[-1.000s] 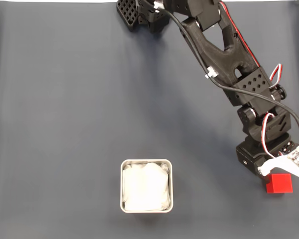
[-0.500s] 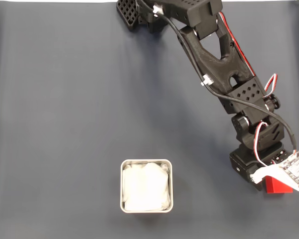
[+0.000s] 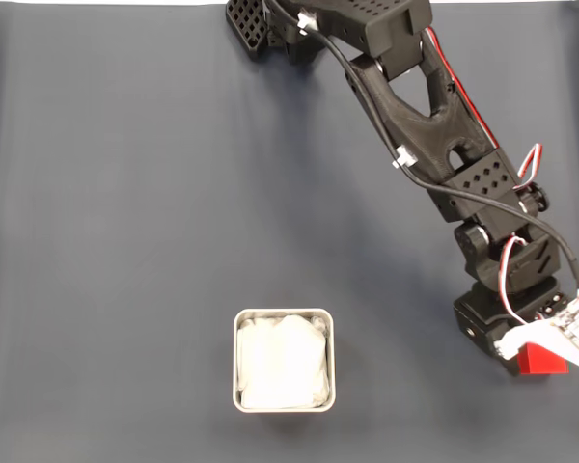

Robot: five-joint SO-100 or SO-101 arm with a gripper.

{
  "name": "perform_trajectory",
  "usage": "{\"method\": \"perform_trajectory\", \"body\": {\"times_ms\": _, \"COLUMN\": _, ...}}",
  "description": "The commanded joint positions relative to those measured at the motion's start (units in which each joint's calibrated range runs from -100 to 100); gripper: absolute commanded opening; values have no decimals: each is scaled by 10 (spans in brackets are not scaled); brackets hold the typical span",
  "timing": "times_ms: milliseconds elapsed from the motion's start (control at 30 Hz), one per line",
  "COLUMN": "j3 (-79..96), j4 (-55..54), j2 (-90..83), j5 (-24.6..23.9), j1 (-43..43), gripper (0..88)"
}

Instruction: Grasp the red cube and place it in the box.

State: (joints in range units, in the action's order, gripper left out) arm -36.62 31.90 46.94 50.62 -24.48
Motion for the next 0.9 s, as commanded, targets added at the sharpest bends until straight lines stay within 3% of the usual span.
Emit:
{"method": "perform_trajectory", "body": {"times_ms": 0, "j3": -33, "j4": -7, "j2": -11, "j5": -8, "j1": -7, "gripper": 384}}
{"method": "perform_trajectory", "body": {"times_ms": 867, "j3": -54, "j4": 5, "j2": -1, "j5": -9, "j1": -29, "gripper": 382}}
